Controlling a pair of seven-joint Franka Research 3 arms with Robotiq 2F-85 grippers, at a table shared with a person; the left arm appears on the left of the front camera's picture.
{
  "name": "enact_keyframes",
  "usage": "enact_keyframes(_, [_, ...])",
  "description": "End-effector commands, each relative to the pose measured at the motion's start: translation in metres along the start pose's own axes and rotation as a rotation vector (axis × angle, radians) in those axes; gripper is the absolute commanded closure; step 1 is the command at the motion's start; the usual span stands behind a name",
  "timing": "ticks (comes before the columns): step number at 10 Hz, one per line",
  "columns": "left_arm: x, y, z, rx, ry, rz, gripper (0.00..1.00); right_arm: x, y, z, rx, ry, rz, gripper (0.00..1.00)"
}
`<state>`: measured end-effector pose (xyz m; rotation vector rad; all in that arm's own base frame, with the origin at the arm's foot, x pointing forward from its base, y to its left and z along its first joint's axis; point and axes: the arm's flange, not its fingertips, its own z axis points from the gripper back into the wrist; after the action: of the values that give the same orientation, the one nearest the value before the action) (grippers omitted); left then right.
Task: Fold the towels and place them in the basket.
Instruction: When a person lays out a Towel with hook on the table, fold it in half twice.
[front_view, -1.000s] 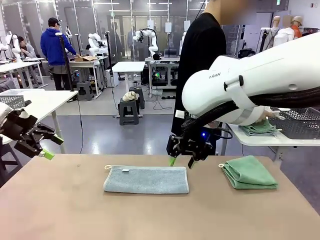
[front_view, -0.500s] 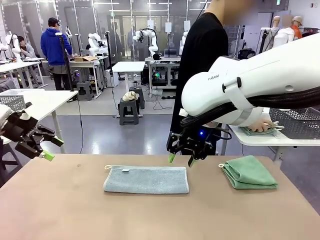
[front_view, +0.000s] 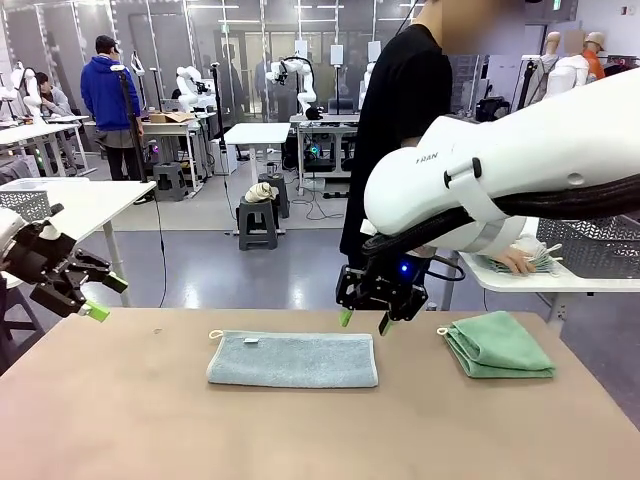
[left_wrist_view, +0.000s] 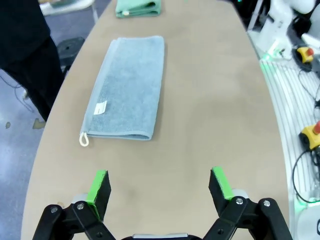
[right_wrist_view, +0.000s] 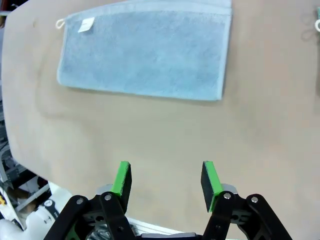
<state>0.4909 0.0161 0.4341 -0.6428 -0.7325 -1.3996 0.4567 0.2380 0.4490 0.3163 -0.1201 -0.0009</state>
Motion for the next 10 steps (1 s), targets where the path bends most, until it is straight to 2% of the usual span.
enact_keyframes(1, [-0.01,0.009,-0.004,-0.051,-0.164,0.041,0.0,0.021,0.001,-0.02,-0.084,-0.047,-0.085,0.29])
enact_keyframes(3, [-0.025,0.015,-0.004,-0.062,-0.235,0.069,0.0,0.036,-0.003,-0.039,-0.126,-0.043,-0.11,0.29])
enact_keyframes(7, [-0.026,0.007,-0.01,-0.055,-0.203,0.088,0.0,0.058,-0.006,-0.089,-0.184,-0.047,-0.225,0.29])
enact_keyframes(10, [-0.026,0.007,-0.01,-0.055,-0.203,0.088,0.0,0.082,-0.014,-0.128,-0.25,-0.077,-0.234,0.29])
